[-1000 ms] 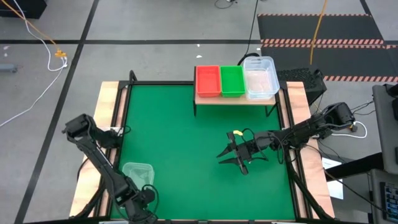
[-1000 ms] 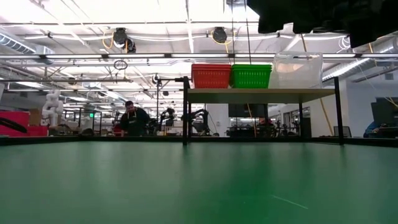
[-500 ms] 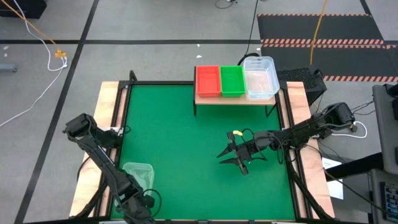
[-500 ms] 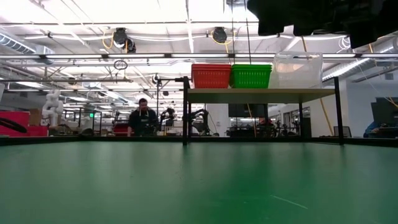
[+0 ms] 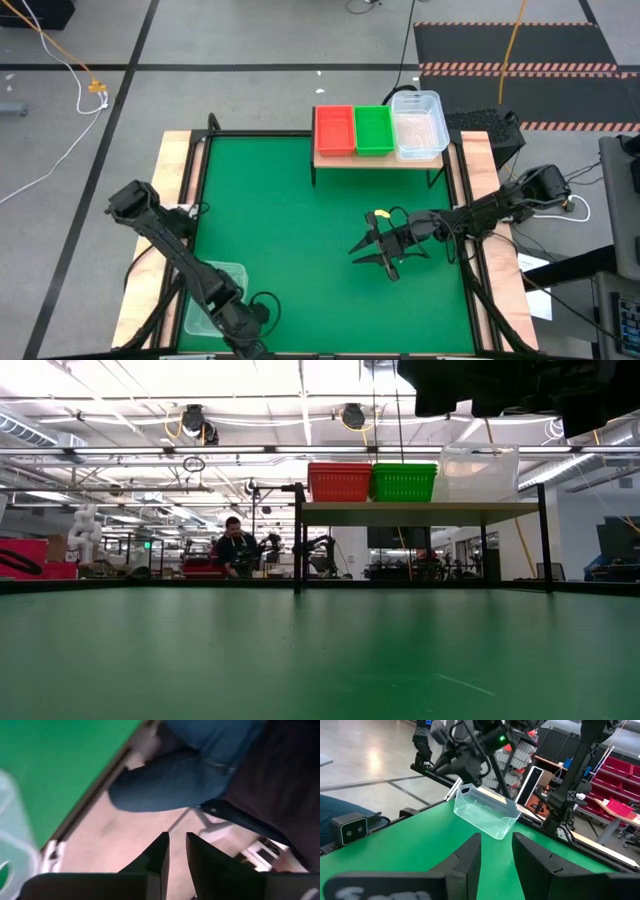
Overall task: Stack baskets on shelf by color
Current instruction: Stack the top transparent bin on the top of the transparent bin
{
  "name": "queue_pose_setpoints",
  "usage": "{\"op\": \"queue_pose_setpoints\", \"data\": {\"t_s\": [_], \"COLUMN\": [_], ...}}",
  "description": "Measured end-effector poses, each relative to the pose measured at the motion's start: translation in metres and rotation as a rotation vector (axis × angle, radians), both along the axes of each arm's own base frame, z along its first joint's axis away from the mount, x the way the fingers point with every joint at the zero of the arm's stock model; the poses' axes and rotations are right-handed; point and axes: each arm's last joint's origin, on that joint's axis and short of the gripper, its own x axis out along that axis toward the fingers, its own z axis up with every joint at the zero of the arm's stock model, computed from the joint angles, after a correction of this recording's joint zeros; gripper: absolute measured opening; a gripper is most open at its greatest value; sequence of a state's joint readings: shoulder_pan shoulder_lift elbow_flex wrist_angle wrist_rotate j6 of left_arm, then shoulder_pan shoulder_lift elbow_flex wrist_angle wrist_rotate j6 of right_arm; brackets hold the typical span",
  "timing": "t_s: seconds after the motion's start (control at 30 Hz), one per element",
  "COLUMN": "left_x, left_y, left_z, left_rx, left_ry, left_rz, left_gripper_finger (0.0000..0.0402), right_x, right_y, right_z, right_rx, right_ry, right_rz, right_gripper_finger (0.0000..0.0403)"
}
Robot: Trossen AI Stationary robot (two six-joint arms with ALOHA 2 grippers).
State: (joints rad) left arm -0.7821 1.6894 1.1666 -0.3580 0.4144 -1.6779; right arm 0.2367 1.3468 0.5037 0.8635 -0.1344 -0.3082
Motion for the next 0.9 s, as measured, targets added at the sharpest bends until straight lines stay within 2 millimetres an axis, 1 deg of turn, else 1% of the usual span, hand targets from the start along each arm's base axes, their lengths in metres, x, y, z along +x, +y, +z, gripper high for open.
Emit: {"op": "queue_pose_setpoints", "data": {"t_s": [0.07, 0.13, 0.27, 0.33, 0.4, 0.53, 0.63, 0.77, 0.9], "left_x": [0.004, 0.004, -0.006, -0.014, -0.019, -0.026, -0.028, -0.032, -0.041], "left_y": [0.000, 0.002, 0.006, 0.008, 0.009, 0.003, 0.002, 0.001, 0.000], "left_z": [0.008, 0.014, 0.022, 0.023, 0.021, 0.017, 0.015, 0.010, -0.001], "left_rx": [-0.012, 0.003, 0.106, 0.179, 0.248, 0.319, 0.336, 0.355, 0.390], "left_ry": [-0.020, 0.016, 0.146, 0.191, 0.197, 0.119, 0.117, 0.130, 0.130], "left_rz": [-0.008, -0.026, -0.058, -0.063, -0.050, -0.019, 0.002, 0.007, -0.007], "left_gripper_finger": [0.0059, 0.0050, 0.0029, 0.0017, 0.0007, 0.0007, 0.0038, 0.0103, 0.0160], "right_x": [0.000, 0.000, 0.000, 0.000, 0.000, 0.000, 0.000, 0.000, 0.000], "right_y": [0.000, 0.000, 0.000, 0.000, 0.000, 0.000, 0.000, 0.000, 0.000], "right_z": [0.000, 0.000, 0.000, 0.000, -0.001, -0.002, -0.002, -0.002, -0.002], "right_rx": [-0.001, -0.003, -0.002, 0.002, 0.003, 0.000, -0.002, -0.005, -0.005], "right_ry": [-0.001, -0.001, -0.001, 0.001, 0.008, 0.018, 0.020, 0.018, 0.018], "right_rz": [0.000, 0.000, 0.000, -0.001, -0.001, 0.000, 0.000, 0.001, 0.001], "right_gripper_finger": [0.0105, 0.0105, 0.0105, 0.0105, 0.0105, 0.0105, 0.0105, 0.0105, 0.0105]}}
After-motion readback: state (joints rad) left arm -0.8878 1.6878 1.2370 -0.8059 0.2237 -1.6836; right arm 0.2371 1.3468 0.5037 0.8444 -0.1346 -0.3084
